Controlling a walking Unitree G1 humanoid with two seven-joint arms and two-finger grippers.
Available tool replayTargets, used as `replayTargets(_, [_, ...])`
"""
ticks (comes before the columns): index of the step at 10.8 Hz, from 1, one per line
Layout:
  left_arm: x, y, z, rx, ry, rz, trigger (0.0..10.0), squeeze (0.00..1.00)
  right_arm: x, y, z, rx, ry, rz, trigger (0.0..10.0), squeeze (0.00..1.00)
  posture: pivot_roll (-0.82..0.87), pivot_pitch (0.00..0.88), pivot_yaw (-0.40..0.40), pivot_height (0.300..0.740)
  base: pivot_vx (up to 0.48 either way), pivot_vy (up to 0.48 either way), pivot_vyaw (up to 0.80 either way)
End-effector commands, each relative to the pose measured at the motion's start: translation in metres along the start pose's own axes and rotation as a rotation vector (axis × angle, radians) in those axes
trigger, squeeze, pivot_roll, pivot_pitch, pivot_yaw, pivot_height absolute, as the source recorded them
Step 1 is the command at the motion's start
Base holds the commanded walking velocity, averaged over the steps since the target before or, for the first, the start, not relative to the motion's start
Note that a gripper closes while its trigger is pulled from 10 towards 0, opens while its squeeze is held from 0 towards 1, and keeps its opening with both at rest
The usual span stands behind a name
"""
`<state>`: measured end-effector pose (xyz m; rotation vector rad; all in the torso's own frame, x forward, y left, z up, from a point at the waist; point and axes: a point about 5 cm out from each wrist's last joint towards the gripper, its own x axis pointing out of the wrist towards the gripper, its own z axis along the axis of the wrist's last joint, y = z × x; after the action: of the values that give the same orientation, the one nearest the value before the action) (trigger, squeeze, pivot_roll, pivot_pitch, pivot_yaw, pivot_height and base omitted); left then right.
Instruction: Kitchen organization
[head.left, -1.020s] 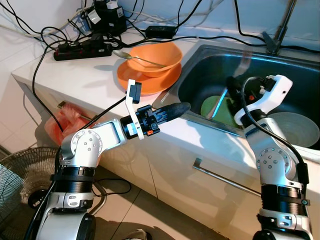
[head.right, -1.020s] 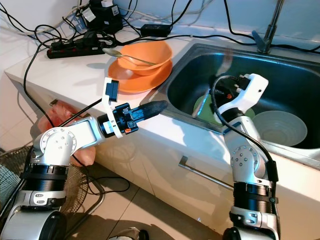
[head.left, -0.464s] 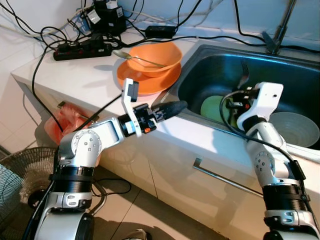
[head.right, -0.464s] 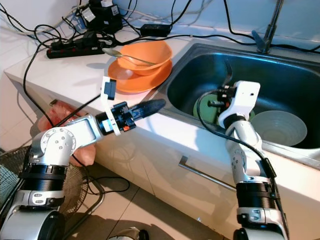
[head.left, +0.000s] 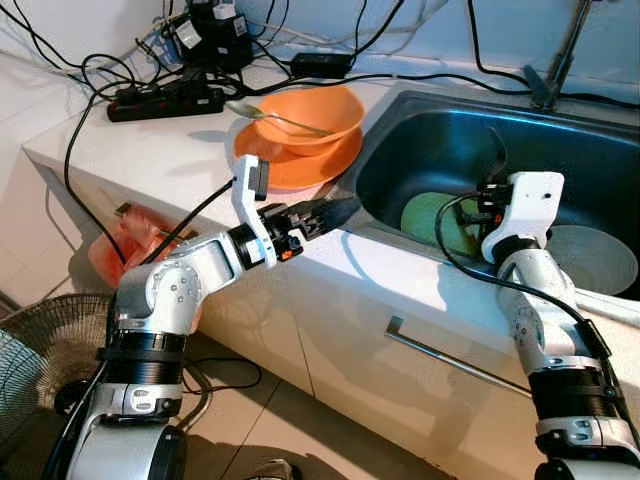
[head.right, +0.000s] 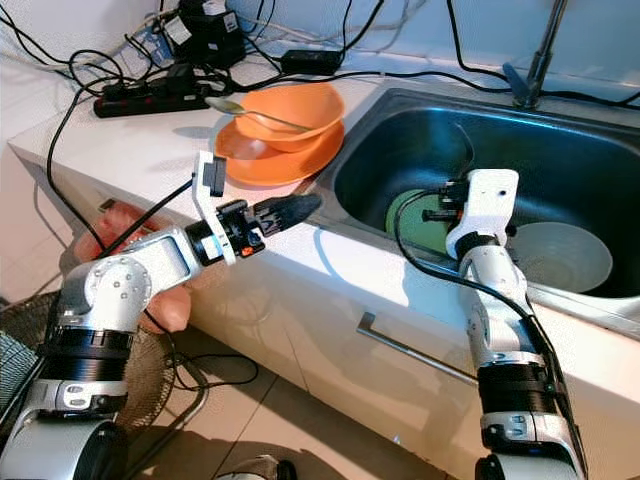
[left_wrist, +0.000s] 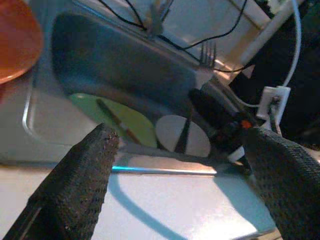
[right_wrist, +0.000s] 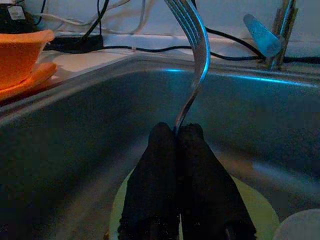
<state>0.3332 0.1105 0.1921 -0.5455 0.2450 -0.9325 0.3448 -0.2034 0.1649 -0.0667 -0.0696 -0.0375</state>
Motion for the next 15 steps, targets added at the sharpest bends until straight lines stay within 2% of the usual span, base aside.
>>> replayTargets(1, [-0.002, 0.004, 0.003, 0.029, 0.000, 0.032, 10.0, 1.00, 0.002, 0.004, 0.002, -0.019, -0.009, 0.017, 10.0, 0.00, 0.06, 0.032, 0.119, 0.740, 0.000, 0.000, 0.00])
replayTargets(2, [-0.002, 0.004, 0.005, 0.043, -0.002, 0.038, 10.0, 1.00, 0.003, 0.006, -0.001, -0.036, 0.000, 0.028, 10.0, 0.00, 0.06, 0.032, 0.120, 0.740, 0.000, 0.000, 0.00])
replayTargets(3, [-0.002, 0.003, 0.007, 0.066, -0.002, 0.039, 10.0, 1.00, 0.002, 0.007, -0.002, -0.039, 0.006, 0.034, 10.0, 1.00, 0.06, 0.031, 0.121, 0.740, 0.000, 0.000, 0.00])
replayTargets(5, [-0.004, 0.007, 0.019, 0.124, -0.025, 0.082, 10.0, 1.00, 0.002, 0.010, -0.004, -0.031, 0.006, 0.047, 10.0, 1.00, 0.07, 0.031, 0.124, 0.740, 0.000, 0.000, 0.00])
replayTargets(8, [-0.010, 0.012, 0.031, 0.160, -0.046, 0.120, 10.0, 1.00, 0.002, 0.015, -0.004, -0.017, 0.007, 0.074, 10.0, 1.00, 0.07, 0.030, 0.126, 0.740, 0.000, 0.000, 0.00])
replayTargets(11, [-0.014, 0.016, 0.047, 0.264, -0.085, 0.194, 10.0, 1.00, 0.002, 0.018, 0.009, 0.002, -0.056, 0.099, 10.0, 1.00, 0.07, 0.029, 0.128, 0.740, 0.000, 0.000, 0.00])
replayTargets(13, [-0.019, 0.023, 0.071, 0.429, -0.163, 0.348, 10.0, 1.00, 0.001, 0.021, 0.013, 0.015, -0.095, 0.121, 10.0, 1.00, 0.07, 0.029, 0.129, 0.740, 0.000, 0.000, 0.00])
replayTargets(14, [-0.025, 0.029, 0.090, 0.493, -0.251, 0.473, 10.0, 1.00, -0.003, 0.030, 0.020, 0.055, -0.136, 0.181, 10.0, 1.00, 0.08, 0.028, 0.133, 0.740, 0.000, 0.000, 0.00])
replayTargets(15, [-0.031, 0.036, 0.100, 0.503, -0.309, 0.567, 10.0, 1.00, -0.005, 0.039, 0.024, 0.075, -0.159, 0.237, 10.0, 1.00, 0.08, 0.028, 0.137, 0.740, 0.000, 0.000, 0.00])
